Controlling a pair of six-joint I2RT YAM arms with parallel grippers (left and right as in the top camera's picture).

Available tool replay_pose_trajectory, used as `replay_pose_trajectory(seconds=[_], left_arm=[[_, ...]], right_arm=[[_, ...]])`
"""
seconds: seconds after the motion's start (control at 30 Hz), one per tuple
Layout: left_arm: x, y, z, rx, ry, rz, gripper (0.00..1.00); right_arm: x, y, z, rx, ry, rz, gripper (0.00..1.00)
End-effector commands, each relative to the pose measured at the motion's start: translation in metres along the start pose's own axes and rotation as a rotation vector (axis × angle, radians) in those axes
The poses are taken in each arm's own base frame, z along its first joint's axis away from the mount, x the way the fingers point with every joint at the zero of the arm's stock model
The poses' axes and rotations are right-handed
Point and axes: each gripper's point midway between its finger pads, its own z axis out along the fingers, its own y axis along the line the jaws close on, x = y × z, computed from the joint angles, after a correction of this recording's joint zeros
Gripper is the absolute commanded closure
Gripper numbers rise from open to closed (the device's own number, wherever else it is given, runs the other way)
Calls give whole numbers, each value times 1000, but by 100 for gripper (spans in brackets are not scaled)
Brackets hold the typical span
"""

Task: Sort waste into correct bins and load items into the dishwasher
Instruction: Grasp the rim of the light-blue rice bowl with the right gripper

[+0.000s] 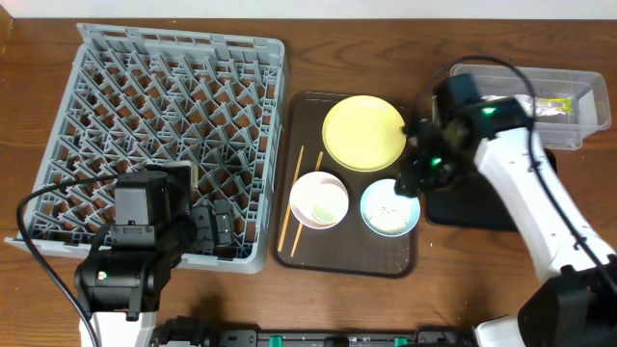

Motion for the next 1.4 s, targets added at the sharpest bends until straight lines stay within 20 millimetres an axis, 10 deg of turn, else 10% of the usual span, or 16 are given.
replay_pose_trajectory(seconds=[0.0,0.37,0.73,1.37], left_arm=[[-5,-3,-5,10,-17,-4,2],[-5,-3,-5,10,-18,-4,2],[-5,-3,-5,10,-18,-4,2],[-5,-3,-5,10,-18,-4,2]], right_arm=[[5,3,-2,152,-21,32,45],[14,51,35,237,-171,-153,44],[30,48,103,190,-185,-166,62],[42,44,134,157,-205,-190,89]])
